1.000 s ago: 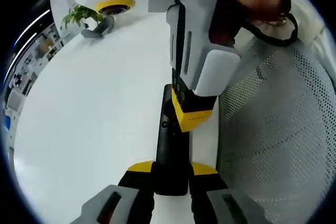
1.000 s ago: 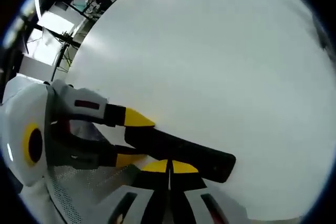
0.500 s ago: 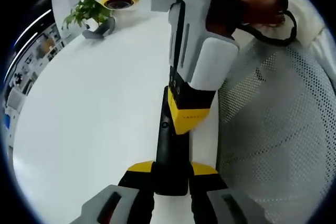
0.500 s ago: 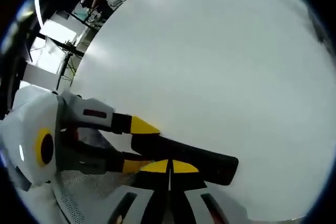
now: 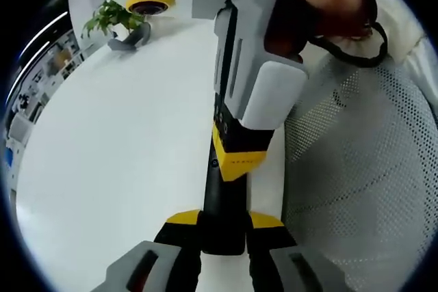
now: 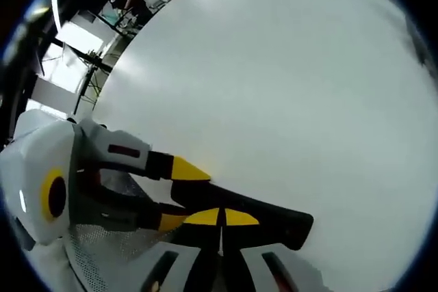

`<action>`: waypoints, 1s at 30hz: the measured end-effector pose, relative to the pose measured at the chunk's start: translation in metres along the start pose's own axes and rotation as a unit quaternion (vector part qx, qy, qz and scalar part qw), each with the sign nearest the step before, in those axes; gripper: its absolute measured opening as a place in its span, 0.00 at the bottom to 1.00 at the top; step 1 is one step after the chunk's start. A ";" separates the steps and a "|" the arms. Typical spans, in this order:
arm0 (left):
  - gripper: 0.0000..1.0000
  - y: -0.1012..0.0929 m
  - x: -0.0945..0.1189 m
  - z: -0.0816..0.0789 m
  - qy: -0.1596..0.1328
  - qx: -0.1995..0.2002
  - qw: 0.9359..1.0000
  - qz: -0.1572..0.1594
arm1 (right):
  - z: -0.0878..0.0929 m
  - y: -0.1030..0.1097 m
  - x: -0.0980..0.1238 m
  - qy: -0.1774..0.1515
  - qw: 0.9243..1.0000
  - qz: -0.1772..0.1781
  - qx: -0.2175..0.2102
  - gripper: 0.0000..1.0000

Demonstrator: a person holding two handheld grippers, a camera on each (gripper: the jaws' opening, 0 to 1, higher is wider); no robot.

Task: Press the specified remote control buttons in sequence, fully releasing each button before pressing the next.

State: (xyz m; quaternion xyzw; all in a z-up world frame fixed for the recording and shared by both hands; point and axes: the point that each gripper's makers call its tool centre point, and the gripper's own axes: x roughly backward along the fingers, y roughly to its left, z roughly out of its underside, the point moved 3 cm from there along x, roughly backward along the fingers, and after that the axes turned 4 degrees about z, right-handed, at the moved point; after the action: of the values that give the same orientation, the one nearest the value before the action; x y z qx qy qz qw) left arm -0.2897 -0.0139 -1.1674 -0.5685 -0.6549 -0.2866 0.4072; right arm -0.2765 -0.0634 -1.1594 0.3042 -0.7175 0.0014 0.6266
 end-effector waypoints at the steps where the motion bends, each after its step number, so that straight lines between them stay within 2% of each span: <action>1: 0.24 0.000 0.000 0.000 0.000 0.000 1.000 0.000 | 0.000 -0.001 0.000 -0.001 1.000 0.001 -0.001 0.00; 9: 0.24 0.001 0.000 0.000 -0.005 0.000 1.000 0.001 | 0.000 0.000 0.000 -0.001 1.000 0.000 0.005 0.00; 13: 0.24 0.001 0.001 0.002 -0.024 -0.001 1.000 0.006 | -0.001 0.000 0.000 -0.004 1.000 0.002 0.011 0.00; 24: 0.24 0.001 0.000 0.005 -0.064 -0.015 0.998 0.001 | -0.002 -0.003 -0.002 -0.007 1.000 -0.010 -0.012 0.00; 30: 0.24 0.000 0.000 0.005 -0.089 -0.013 0.996 -0.002 | 0.001 -0.003 -0.001 -0.030 0.999 -0.019 -0.019 0.00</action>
State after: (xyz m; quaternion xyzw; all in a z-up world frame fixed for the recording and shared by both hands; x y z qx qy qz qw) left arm -0.2905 -0.0092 -1.1701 -0.5954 -0.6862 -0.2440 0.3391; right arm -0.2759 -0.0656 -1.1612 0.3058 -0.7299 -0.0334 0.6104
